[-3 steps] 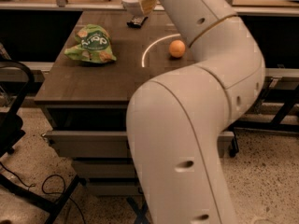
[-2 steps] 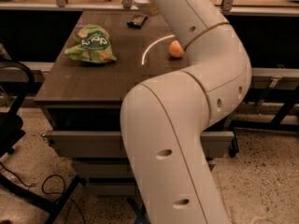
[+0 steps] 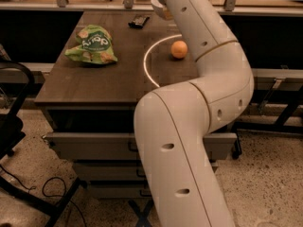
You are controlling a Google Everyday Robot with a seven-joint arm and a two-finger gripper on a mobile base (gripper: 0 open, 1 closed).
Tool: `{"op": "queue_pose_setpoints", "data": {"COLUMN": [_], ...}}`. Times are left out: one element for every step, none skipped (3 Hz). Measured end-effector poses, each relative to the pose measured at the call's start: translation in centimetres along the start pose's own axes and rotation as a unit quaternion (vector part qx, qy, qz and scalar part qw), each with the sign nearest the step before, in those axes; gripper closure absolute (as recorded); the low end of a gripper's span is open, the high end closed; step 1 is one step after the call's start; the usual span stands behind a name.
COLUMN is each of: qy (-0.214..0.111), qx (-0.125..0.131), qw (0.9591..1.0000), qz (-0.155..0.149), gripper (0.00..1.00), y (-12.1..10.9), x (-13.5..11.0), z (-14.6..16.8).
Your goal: Move white bowl near rxbar chocolate
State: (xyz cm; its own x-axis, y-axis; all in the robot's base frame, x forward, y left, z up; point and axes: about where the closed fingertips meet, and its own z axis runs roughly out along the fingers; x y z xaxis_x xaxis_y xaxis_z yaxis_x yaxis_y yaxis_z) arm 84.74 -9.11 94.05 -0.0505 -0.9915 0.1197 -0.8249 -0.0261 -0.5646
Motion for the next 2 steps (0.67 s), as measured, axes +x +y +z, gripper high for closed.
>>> {"op": "queue_pose_setpoints", "data": {"qy": [-0.040, -0.060], "qx": [0.001, -0.003], "qw": [0.9984, 0.9963], "qz": [0.040, 0.061], "gripper": [1.00, 1.00], "y": [0.2, 0.5], "x": [-0.6, -1.5], "z": [2.6, 4.9]}}
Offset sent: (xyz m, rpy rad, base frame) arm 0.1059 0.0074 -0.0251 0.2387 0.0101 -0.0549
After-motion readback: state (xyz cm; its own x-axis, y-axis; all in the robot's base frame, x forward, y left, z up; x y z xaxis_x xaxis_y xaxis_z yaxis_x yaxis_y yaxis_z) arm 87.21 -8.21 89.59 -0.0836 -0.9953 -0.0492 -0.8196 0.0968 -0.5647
